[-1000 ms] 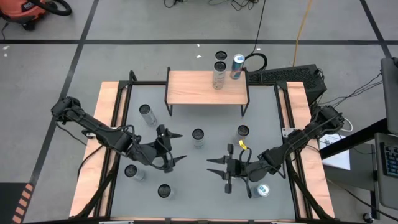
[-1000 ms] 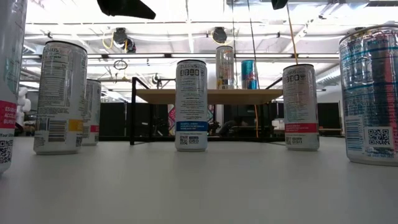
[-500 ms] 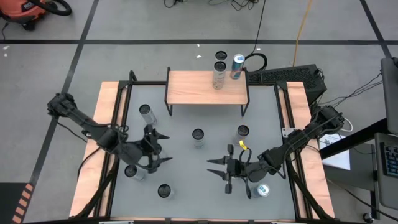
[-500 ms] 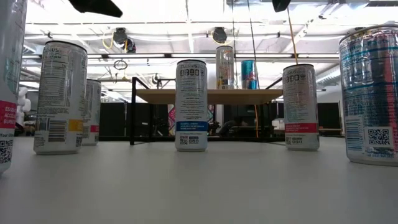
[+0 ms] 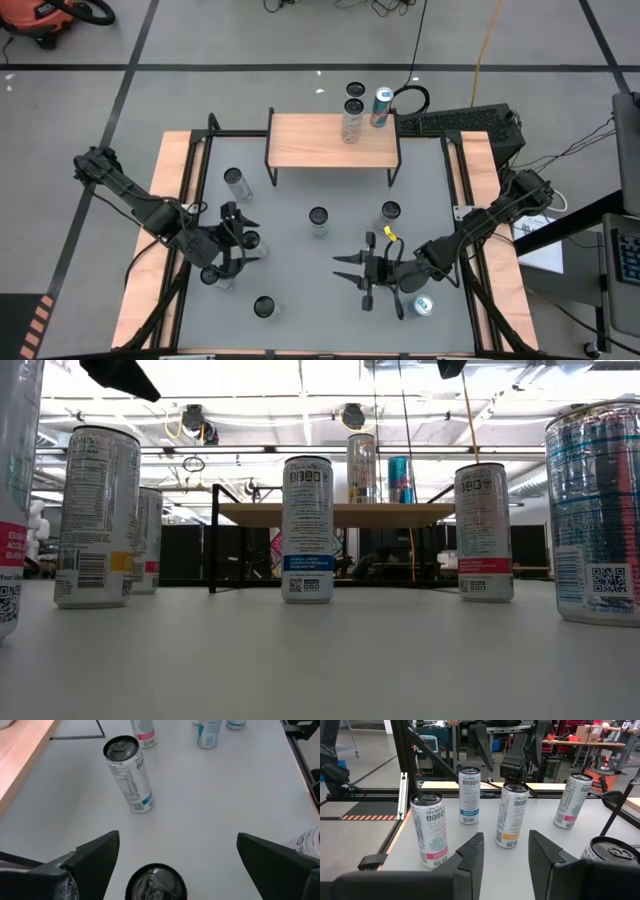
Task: Place canned beverage on shelf
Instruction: Put the white yellow soda can on the shelf aligned with the other white yellow soda cans
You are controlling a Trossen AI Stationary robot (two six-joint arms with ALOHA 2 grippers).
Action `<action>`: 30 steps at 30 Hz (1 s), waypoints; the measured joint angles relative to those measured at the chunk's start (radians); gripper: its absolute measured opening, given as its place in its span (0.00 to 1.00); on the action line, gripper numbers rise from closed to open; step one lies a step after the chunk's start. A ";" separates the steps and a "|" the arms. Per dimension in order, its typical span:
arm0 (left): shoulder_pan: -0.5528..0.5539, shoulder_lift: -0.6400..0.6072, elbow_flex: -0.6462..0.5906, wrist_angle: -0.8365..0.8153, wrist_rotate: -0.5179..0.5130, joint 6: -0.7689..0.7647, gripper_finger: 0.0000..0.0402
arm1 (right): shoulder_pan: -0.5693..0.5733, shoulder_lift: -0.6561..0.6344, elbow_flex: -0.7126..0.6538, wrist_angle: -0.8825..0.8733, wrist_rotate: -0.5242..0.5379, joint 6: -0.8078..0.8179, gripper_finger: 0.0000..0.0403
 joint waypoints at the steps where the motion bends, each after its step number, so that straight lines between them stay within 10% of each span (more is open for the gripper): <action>1: 0.000 0.000 0.000 -0.004 0.000 0.000 0.99 | 0.000 0.000 0.000 -0.004 0.000 0.000 0.22; 30: 0.076 0.093 0.000 -0.128 0.128 0.011 0.99 | 0.000 0.000 0.000 -0.045 0.000 -0.041 0.22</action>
